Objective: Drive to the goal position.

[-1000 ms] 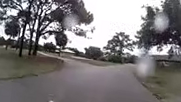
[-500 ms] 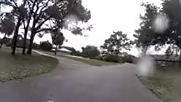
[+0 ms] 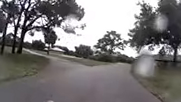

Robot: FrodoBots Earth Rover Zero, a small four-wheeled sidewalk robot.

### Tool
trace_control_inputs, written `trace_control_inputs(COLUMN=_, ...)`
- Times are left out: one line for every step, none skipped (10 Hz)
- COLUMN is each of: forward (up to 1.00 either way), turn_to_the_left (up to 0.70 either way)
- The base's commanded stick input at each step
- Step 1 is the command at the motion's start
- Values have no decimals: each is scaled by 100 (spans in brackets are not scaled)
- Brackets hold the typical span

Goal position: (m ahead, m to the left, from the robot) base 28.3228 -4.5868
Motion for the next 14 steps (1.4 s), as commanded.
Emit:
trace_control_inputs(forward=85, turn_to_the_left=-3)
trace_control_inputs(forward=85, turn_to_the_left=0)
trace_control_inputs(forward=85, turn_to_the_left=-2)
trace_control_inputs(forward=85, turn_to_the_left=-13)
trace_control_inputs(forward=85, turn_to_the_left=-28)
trace_control_inputs(forward=85, turn_to_the_left=-12)
trace_control_inputs(forward=85, turn_to_the_left=0)
trace_control_inputs(forward=85, turn_to_the_left=0)
trace_control_inputs(forward=85, turn_to_the_left=0)
trace_control_inputs(forward=85, turn_to_the_left=0)
trace_control_inputs(forward=85, turn_to_the_left=0)
trace_control_inputs(forward=85, turn_to_the_left=0)
trace_control_inputs(forward=85, turn_to_the_left=0)
trace_control_inputs(forward=85, turn_to_the_left=0)
